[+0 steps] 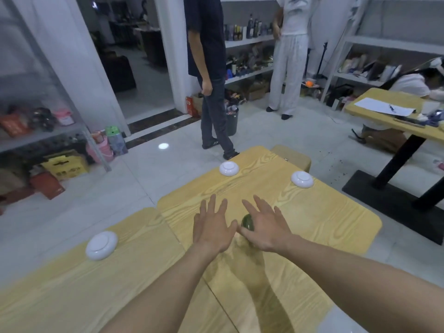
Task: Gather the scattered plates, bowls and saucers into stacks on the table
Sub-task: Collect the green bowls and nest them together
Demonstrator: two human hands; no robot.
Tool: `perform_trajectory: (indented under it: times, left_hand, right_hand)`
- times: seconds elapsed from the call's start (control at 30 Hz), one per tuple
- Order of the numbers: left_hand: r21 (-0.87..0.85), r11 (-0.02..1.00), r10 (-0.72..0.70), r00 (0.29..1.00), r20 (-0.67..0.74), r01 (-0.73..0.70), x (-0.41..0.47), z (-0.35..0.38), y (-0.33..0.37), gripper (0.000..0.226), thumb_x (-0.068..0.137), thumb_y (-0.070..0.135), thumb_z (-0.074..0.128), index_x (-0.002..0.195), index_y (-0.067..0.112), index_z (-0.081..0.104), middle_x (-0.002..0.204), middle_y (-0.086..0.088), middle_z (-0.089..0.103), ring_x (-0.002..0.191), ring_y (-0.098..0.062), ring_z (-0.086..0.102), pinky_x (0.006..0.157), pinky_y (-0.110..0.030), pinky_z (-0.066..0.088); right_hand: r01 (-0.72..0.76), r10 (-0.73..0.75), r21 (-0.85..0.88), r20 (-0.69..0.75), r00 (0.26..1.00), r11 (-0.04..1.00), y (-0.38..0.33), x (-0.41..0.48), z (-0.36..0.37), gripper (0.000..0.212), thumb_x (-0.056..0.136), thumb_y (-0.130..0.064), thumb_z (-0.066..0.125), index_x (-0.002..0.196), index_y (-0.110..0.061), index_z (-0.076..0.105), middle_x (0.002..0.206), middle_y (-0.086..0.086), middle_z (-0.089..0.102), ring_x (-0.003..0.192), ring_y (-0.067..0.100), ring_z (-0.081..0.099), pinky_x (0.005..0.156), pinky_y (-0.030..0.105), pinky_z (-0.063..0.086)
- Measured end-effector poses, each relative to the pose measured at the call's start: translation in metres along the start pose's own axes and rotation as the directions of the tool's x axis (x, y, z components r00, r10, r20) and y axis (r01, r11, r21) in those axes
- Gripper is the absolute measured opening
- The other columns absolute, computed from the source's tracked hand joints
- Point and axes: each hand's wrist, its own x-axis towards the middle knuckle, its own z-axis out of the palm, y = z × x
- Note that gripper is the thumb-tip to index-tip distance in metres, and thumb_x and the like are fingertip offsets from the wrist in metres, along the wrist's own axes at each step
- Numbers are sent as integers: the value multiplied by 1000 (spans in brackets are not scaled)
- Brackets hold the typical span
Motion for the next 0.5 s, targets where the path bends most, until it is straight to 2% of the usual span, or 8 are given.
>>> perform_trajectory:
  times: [0.13,0.5]
  left_hand:
    - [112,993,-14,994,-109,26,-54,-55,-50,70,97,58,31,156,30,5,164,-1,-10,150,-30,-6,119,-46,15]
    - [156,961,-178,945,-275,226,-253,-153,-229,70,96,61,32,156,31,9,164,-3,-6,150,-34,-1,119,-53,13]
  right_hand:
    - [114,-122,-182,-31,992,977,-71,-28,-25,85,92,-69,32,157,-28,-4,164,8,-8,151,27,-1,119,55,12]
    - [268,-303,-236,-130,944,934,-291,-145,-8,87,90,-72,31,156,-28,-3,164,7,-1,151,28,6,117,58,15]
